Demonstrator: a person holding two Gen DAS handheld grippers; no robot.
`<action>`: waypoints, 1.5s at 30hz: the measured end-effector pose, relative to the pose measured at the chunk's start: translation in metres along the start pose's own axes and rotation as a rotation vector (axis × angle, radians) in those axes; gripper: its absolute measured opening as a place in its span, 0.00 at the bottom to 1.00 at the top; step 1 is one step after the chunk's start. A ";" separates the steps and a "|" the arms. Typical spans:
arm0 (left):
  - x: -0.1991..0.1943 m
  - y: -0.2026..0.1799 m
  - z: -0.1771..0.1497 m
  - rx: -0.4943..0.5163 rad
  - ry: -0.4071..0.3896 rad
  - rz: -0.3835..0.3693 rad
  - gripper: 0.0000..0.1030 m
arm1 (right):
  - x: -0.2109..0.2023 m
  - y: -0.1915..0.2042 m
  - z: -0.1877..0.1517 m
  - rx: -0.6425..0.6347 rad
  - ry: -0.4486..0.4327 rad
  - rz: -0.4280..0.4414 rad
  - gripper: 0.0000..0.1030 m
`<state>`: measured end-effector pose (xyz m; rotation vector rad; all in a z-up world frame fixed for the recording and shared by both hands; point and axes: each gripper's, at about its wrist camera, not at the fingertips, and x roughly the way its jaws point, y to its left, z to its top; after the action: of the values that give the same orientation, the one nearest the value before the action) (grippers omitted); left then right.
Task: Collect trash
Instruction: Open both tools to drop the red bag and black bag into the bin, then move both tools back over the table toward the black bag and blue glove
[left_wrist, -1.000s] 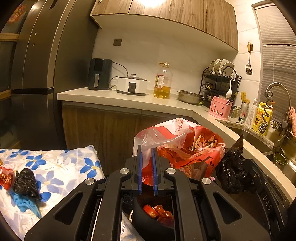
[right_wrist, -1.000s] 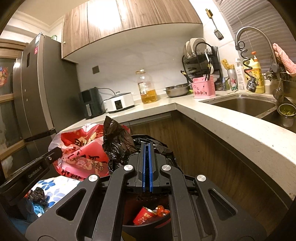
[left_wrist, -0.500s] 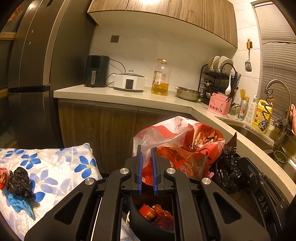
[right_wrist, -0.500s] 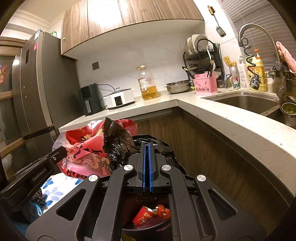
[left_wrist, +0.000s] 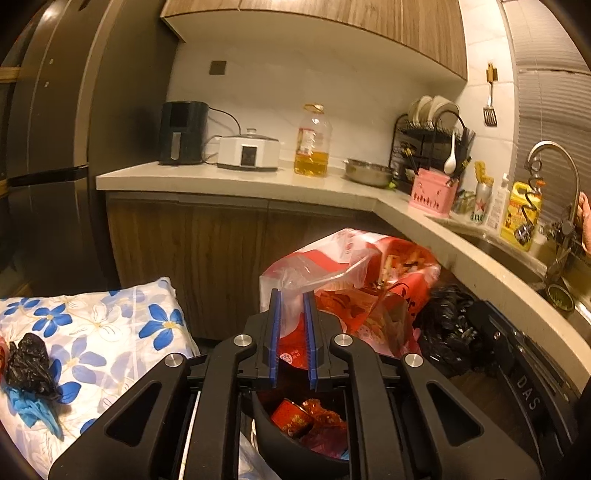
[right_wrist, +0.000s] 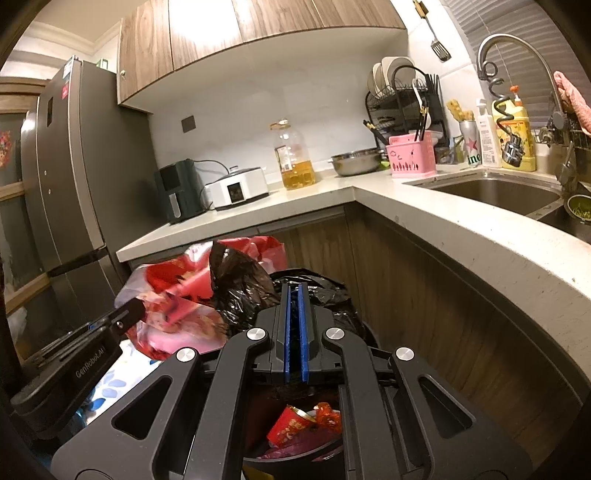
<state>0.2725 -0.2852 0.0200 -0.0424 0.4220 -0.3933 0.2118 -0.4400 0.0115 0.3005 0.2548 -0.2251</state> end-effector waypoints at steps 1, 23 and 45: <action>0.001 0.000 -0.001 0.004 0.003 -0.001 0.13 | 0.002 -0.001 0.000 0.002 0.008 -0.002 0.05; -0.030 0.049 -0.025 -0.073 -0.012 0.147 0.94 | -0.021 -0.007 -0.014 0.016 -0.001 -0.064 0.81; -0.145 0.162 -0.072 -0.189 -0.087 0.472 0.94 | -0.059 0.080 -0.057 -0.036 0.013 0.061 0.84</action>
<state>0.1800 -0.0777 -0.0083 -0.1406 0.3684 0.1141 0.1640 -0.3367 -0.0038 0.2741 0.2620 -0.1579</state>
